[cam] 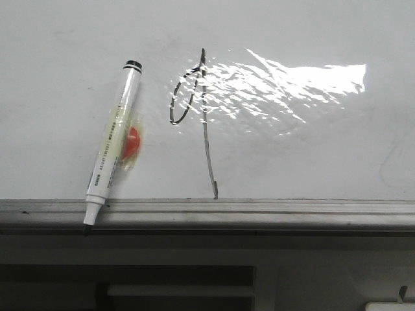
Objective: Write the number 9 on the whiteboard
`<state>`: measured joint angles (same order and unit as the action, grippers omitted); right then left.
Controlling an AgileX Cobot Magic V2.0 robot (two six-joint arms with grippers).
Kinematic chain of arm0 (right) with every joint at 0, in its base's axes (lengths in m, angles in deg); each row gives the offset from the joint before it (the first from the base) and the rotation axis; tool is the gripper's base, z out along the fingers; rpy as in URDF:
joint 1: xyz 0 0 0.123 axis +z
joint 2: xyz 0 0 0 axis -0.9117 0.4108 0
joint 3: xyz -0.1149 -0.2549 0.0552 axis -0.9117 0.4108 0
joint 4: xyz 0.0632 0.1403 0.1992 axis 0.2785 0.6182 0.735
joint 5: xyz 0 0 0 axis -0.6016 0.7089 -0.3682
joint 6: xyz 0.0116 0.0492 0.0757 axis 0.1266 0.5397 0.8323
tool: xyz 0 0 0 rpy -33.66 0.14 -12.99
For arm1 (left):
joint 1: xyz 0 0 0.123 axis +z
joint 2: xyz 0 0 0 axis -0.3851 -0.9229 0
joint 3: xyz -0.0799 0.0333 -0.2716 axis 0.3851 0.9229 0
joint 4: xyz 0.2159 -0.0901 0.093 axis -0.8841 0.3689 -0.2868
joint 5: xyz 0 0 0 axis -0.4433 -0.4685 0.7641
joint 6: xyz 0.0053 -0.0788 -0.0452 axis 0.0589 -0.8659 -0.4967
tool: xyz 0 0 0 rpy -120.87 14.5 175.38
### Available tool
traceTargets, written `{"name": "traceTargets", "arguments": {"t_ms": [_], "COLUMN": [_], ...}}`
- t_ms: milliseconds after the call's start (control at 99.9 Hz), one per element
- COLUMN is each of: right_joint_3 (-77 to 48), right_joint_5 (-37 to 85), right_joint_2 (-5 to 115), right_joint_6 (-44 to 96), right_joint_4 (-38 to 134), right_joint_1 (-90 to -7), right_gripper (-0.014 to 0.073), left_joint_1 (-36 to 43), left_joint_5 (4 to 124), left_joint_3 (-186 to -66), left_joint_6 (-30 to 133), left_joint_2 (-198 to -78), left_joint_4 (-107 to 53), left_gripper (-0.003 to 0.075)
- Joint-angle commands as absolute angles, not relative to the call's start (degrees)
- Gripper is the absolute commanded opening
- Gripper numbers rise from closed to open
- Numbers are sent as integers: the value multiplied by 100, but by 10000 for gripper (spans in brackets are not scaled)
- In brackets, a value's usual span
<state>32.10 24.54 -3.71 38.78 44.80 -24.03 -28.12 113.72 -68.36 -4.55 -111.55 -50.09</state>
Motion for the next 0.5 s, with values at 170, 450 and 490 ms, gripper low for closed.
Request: {"name": "traceTargets", "arguments": {"t_ms": [170, 450, 490], "right_joint_3": [3074, 3074, 3074], "right_joint_5": [1966, 1966, 1966], "right_joint_2": [-314, -314, -314], "right_joint_6": [3853, 3853, 3853], "right_joint_4": [4430, 4430, 4430], "right_joint_1": [-2399, -2399, -2399], "right_gripper": [-61, -61, -61], "left_joint_1": [-2087, 187, 486], "left_joint_5": [10223, 8183, 8071], "left_joint_3": [-6736, -6736, -6736], "left_joint_6": [-453, -411, -411], "left_joint_2": [-9885, -8629, -8475], "left_joint_4": [-4974, -6241, -6403], "left_gripper": [-20, -20, -20]}}
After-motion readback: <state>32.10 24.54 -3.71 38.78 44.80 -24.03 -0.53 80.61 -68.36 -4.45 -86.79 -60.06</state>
